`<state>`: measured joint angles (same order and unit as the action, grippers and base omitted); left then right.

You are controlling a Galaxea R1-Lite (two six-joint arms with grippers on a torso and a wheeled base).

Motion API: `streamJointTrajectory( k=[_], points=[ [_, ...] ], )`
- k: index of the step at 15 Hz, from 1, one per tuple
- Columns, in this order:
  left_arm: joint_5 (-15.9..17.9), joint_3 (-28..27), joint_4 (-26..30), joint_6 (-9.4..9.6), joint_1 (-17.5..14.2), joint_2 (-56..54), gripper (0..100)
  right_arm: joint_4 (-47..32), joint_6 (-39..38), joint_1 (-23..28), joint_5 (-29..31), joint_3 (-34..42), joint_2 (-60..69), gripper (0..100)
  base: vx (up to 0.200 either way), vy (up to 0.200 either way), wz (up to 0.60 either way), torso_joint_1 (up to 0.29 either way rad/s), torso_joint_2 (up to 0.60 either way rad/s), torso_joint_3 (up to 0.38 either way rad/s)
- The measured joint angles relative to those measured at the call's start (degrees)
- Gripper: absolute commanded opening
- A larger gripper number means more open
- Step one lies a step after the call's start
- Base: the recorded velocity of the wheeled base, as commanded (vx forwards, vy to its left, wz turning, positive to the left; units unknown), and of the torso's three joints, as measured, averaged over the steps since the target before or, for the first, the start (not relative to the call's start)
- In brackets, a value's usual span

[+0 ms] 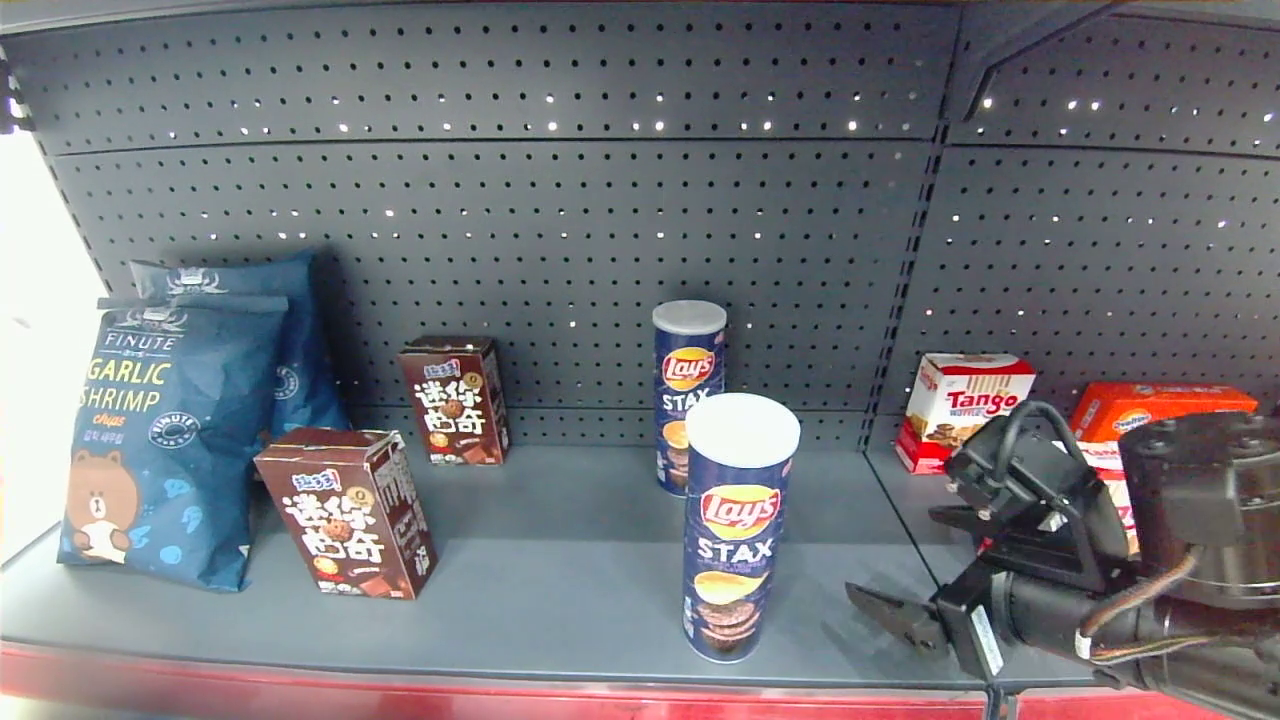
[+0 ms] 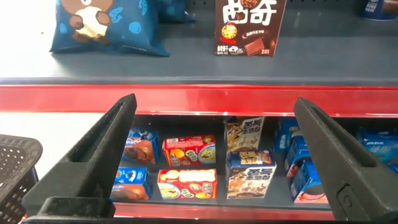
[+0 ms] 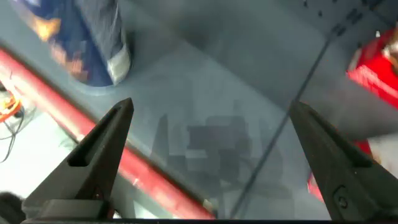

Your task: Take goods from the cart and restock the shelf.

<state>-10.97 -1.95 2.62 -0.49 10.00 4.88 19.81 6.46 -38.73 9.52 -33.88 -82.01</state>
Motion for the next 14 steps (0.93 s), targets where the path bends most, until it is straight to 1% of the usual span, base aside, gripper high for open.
streamJointTrajectory(
  k=[6, 12, 14],
  points=[
    [0.0, 0.0, -0.1, -0.46, 0.0, 0.1, 100, 0.4, 0.0, -1.6, 0.2, -5.1, -6.9, 100, 0.0, 0.0, 0.0, 0.0, 0.0, 0.0],
    [0.0, 0.0, -0.1, -0.46, 0.0, 0.1, 100, 0.5, 0.0, -2.0, 0.2, -8.6, -11.2, 100, 0.0, 0.0, 0.0, 0.0, 0.0, 0.0],
    [-0.1, 0.0, 0.0, -0.9, 0.0, 0.1, 100, 0.5, 0.0, -2.0, 0.2, -9.5, -12.2, 100, 0.0, 0.0, 0.0, 0.0, 0.0, 0.0]
  ],
)
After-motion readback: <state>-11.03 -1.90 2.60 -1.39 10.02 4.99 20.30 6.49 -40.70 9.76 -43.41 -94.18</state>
